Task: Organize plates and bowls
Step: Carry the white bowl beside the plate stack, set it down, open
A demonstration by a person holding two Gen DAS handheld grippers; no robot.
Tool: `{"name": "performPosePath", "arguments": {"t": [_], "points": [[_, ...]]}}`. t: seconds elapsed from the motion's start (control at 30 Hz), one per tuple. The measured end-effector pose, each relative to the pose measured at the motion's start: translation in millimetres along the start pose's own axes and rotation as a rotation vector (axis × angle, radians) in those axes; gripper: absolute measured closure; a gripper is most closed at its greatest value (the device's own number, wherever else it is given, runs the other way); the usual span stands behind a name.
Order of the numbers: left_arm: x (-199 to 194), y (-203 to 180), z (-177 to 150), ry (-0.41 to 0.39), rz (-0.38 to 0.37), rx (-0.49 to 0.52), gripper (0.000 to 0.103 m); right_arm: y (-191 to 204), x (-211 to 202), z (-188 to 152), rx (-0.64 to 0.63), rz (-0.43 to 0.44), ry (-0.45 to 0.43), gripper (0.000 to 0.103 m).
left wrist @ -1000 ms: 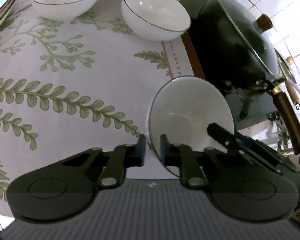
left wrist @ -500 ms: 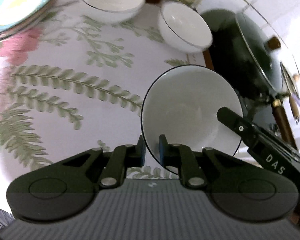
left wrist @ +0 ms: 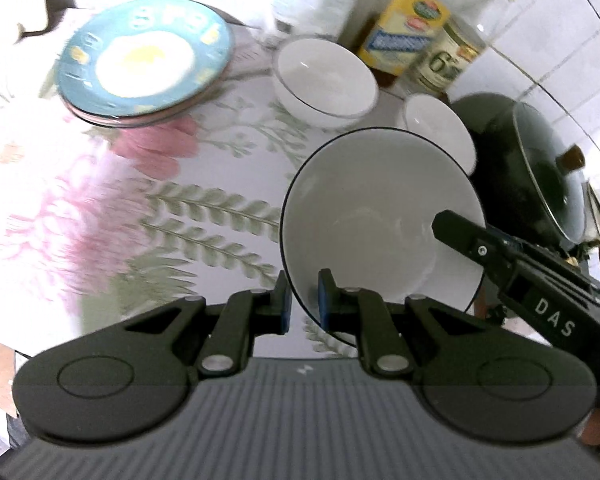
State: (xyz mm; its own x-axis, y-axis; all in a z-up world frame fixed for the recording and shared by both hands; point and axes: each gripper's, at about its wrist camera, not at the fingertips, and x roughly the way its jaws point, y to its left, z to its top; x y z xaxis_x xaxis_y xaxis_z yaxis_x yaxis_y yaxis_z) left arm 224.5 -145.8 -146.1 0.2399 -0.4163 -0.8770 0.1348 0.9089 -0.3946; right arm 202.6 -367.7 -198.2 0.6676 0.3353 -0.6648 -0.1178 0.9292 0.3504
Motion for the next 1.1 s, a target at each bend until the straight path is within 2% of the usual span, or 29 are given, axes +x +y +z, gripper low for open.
{"name": "performPosePath", "arguments": {"t": [0.23,0.43,0.83,1.1], "points": [[-6,30,10,-0.020,0.052,-0.019,0.091,25,28,13,-0.058,0.063,0.042,0.085],[5,46,18,-0.029,0.119,0.008,0.091,31,61,17,-0.023,0.101,0.092,0.085],[50,77,34,0.018,0.151,-0.011,0.091,27,119,13,0.016,0.119,0.172,0.085],[68,87,37,0.037,0.141,-0.027,0.090,28,138,9,0.005,0.101,0.191,0.085]]}}
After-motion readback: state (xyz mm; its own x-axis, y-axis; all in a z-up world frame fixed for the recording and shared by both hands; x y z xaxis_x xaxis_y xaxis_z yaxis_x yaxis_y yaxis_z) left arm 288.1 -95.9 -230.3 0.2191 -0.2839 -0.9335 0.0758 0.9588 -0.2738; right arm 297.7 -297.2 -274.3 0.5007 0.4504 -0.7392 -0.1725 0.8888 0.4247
